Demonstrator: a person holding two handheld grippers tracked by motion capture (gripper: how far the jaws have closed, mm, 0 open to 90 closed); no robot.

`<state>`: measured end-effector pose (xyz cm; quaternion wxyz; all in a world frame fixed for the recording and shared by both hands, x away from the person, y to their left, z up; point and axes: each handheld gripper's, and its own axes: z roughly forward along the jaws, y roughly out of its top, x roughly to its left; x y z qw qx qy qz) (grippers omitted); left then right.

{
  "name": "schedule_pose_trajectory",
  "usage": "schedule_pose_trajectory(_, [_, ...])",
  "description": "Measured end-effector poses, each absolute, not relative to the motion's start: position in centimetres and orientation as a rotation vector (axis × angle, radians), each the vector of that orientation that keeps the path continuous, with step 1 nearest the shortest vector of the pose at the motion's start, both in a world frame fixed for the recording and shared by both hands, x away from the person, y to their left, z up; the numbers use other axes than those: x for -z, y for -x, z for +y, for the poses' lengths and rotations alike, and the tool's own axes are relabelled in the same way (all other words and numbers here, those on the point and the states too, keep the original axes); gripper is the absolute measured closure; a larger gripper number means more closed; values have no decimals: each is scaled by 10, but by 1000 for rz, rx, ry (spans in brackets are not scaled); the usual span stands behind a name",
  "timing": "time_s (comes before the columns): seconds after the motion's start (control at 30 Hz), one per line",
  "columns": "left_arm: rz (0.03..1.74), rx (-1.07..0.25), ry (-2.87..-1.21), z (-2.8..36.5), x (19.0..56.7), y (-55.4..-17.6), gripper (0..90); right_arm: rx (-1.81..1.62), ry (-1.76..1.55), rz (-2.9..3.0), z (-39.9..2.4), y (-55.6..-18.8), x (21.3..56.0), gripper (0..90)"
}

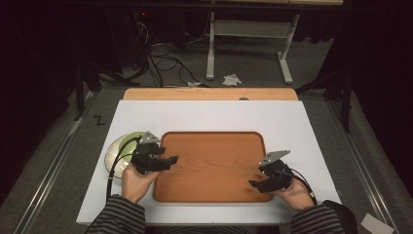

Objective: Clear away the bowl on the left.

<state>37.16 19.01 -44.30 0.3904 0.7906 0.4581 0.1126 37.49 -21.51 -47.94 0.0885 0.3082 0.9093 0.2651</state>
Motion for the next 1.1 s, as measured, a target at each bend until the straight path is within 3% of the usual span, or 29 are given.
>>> schedule_pose_trajectory(1.1, [1305,-356,-1923,227,439,-376,378,-775,-901,2721,-215,-376,481,355])
